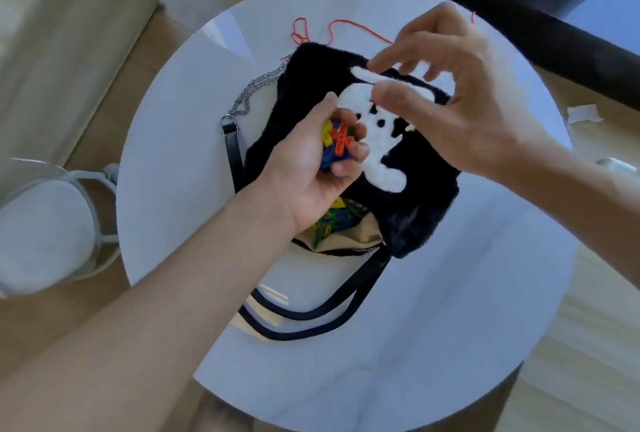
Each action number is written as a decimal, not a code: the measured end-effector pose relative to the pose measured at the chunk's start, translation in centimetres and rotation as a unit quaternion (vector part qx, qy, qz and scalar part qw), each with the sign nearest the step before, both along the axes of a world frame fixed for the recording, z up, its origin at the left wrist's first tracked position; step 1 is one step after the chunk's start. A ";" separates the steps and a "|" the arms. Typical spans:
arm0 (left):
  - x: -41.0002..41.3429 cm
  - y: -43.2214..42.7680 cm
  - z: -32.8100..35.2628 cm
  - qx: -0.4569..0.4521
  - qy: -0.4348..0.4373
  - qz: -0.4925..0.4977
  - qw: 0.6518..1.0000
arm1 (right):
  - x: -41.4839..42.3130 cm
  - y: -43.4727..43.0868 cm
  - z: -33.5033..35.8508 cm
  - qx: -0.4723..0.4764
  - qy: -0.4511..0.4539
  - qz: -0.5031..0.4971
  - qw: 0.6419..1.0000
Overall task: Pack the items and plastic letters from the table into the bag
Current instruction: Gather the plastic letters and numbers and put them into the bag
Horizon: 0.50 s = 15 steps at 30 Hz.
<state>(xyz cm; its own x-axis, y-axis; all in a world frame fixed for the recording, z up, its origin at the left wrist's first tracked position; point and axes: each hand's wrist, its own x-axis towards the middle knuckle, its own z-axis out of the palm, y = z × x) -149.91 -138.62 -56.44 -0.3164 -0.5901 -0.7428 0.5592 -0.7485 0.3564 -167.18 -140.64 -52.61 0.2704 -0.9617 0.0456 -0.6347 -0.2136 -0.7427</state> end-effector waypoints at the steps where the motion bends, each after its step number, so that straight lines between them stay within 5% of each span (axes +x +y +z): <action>1: 1.1 1.3 -0.5 0.017 -0.011 0.016 1.000 | -0.2 0.4 -0.1 -0.004 0.000 -0.027 1.000; 7: 2.5 9.0 -4.7 0.173 -0.157 0.024 0.972 | -0.7 3.7 -1.6 0.069 -0.006 -0.055 0.996; 15: -1.3 8.0 -4.5 0.142 -0.077 0.136 0.977 | -1.8 6.3 -2.0 0.118 -0.020 -0.030 0.992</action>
<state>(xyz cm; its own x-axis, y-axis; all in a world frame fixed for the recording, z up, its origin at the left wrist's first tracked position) -151.23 -130.59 -60.95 -0.0474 -0.3994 -0.9156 0.7075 -0.6604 0.2515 -169.02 -134.30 -54.59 0.2142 -0.9614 -0.1726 -0.6093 0.0065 -0.7929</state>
